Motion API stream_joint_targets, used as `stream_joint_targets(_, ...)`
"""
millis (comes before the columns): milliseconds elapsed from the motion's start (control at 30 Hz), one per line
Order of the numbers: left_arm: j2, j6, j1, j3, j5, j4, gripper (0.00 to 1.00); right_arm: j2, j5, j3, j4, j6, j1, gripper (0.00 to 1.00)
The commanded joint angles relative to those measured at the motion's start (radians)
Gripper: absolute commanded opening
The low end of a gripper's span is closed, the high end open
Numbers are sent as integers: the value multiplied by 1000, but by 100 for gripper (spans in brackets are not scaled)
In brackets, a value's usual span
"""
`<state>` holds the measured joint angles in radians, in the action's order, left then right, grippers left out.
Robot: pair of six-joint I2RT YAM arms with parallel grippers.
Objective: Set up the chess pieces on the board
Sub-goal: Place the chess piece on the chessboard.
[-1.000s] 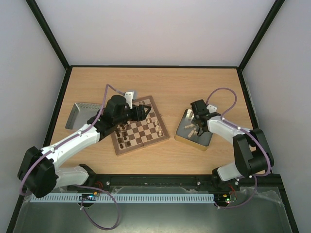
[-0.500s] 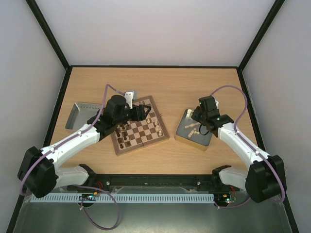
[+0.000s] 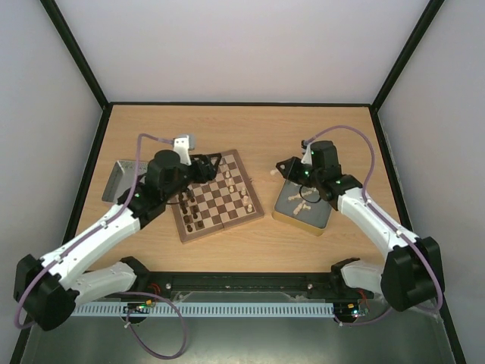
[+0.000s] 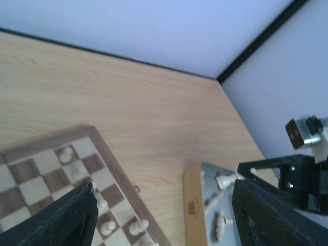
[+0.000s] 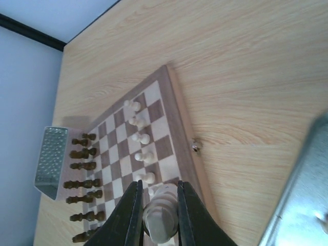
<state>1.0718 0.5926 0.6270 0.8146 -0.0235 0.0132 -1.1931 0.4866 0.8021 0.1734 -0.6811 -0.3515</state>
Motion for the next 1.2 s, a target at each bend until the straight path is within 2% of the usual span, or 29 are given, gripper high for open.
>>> stream_joint_targets(0, -89, -10, -28, 9, 165, -44, 74, -67, 60, 53, -105, -34, -28, 8)
stream_joint_targets(133, -146, -45, -43, 24, 238, -81, 75, -145, -3, 90, -120, -40, -74, 8)
stream_joint_targets(400, -206, -139, -52, 63, 338, -143, 76, -333, -195, 230, -42, -7, -196, 8)
stream_joint_targets(700, -211, -160, -62, 50, 348, -156, 77, -521, -454, 400, 87, 42, -326, 9)
stream_joint_targets(900, -215, -168, -68, 40, 346, -150, 77, -607, -532, 467, 142, 81, -390, 10)
stream_joint_targets(1167, -213, -166, -75, 24, 336, -137, 77, -687, -554, 509, 187, 100, -422, 12)
